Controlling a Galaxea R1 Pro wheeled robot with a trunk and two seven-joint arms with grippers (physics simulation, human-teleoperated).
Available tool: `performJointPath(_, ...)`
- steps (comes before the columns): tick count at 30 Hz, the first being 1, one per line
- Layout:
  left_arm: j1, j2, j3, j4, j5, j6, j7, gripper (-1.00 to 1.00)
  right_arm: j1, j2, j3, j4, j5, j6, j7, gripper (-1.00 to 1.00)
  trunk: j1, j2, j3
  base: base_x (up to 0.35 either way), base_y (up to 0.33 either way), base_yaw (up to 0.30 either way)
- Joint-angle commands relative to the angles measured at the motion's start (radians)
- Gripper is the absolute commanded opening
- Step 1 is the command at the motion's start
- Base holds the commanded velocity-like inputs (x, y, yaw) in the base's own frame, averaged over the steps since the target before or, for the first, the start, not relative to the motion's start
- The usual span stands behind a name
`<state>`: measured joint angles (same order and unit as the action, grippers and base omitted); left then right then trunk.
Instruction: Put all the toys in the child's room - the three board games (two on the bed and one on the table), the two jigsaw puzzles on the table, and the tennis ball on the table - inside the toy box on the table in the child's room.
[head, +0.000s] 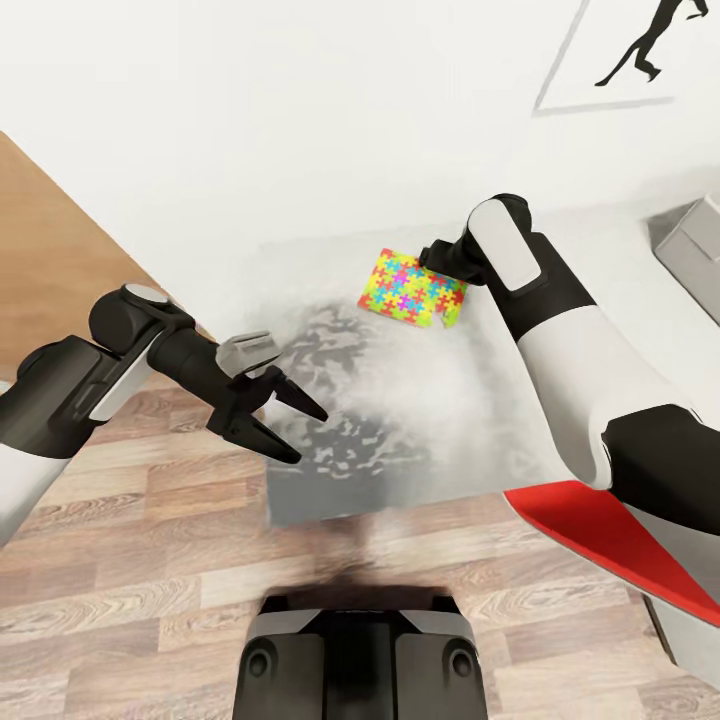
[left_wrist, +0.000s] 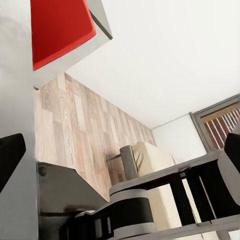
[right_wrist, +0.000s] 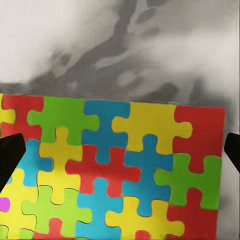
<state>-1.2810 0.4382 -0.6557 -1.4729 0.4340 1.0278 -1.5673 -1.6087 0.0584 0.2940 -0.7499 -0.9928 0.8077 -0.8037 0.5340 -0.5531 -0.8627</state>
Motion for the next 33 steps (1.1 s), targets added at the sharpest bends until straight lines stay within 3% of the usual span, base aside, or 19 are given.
performJointPath(1, -0.001, 0.001, -0.002, 0.000, 0.001, 0.011, -0.003, 1.00, 0.000, 0.000, 0.004, 0.049, -0.021, 0.002, -0.011, 1.00, 0.000, -0.001, -0.001, -0.093, 0.048, 0.000)
performJointPath(33, 0.000, -0.001, -0.002, 0.002, -0.004, 0.010, -0.003, 1.00, 0.000, -0.002, 0.004, 0.064, -0.020, -0.002, -0.011, 1.00, 0.000, -0.001, -0.001, -0.091, 0.088, 0.000)
